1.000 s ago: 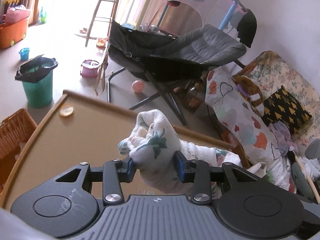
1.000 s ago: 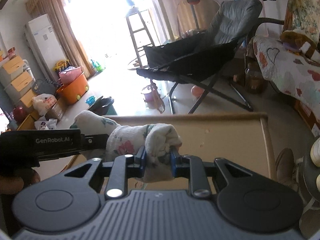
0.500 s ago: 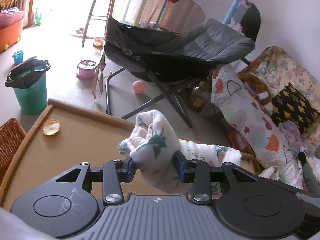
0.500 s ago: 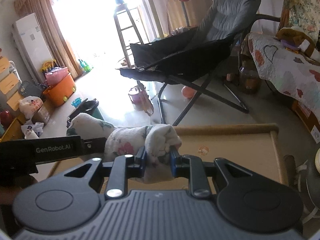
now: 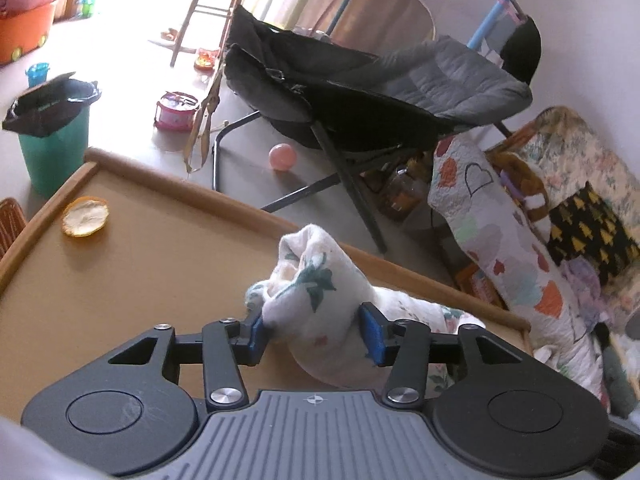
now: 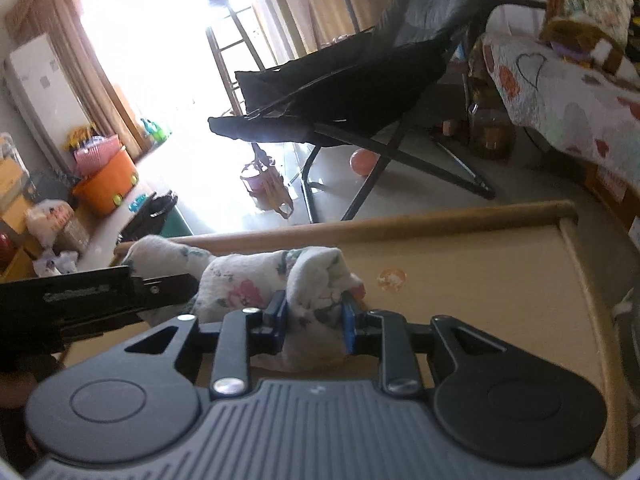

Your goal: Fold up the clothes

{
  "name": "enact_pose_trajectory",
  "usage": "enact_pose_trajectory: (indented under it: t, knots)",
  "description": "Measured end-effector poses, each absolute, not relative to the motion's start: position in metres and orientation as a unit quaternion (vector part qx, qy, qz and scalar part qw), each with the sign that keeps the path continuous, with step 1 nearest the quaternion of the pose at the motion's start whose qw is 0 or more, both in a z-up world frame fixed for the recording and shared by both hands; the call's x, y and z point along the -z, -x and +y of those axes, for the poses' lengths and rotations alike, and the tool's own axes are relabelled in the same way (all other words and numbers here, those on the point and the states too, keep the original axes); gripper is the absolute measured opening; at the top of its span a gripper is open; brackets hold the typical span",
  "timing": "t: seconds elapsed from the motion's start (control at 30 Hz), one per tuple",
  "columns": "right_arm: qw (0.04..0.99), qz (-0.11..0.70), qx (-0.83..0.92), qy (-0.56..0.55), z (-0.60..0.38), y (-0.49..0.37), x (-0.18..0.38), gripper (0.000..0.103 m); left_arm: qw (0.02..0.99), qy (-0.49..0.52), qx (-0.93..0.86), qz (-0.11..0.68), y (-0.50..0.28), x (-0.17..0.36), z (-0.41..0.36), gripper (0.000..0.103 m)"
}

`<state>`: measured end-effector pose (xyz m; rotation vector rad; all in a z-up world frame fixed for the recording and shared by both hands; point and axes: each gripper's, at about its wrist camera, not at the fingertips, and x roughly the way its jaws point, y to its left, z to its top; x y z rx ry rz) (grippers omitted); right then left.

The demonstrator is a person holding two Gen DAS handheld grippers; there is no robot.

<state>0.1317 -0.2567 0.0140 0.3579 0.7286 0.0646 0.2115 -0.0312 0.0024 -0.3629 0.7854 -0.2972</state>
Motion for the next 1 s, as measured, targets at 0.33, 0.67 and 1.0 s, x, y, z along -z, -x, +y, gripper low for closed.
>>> enact_pose_trajectory:
  t: [0.33, 0.67, 1.0]
  knots:
    - [0.916, 0.351, -0.03, -0.192, -0.259, -0.13, -0.015, 0.029, 0.913, 0.161, 0.11, 0.358, -0.199, -0.006, -0.027, 0.051]
    - [0.925, 0.33, -0.024, -0.188, -0.26, -0.128, -0.024, 0.029, 0.909, 0.171, 0.107, 0.366, -0.208, -0.005, -0.02, 0.052]
    - [0.935, 0.304, 0.01, -0.181, -0.266, -0.12, -0.035, 0.038, 0.917, 0.197, 0.096, 0.332, -0.192, -0.019, -0.006, 0.051]
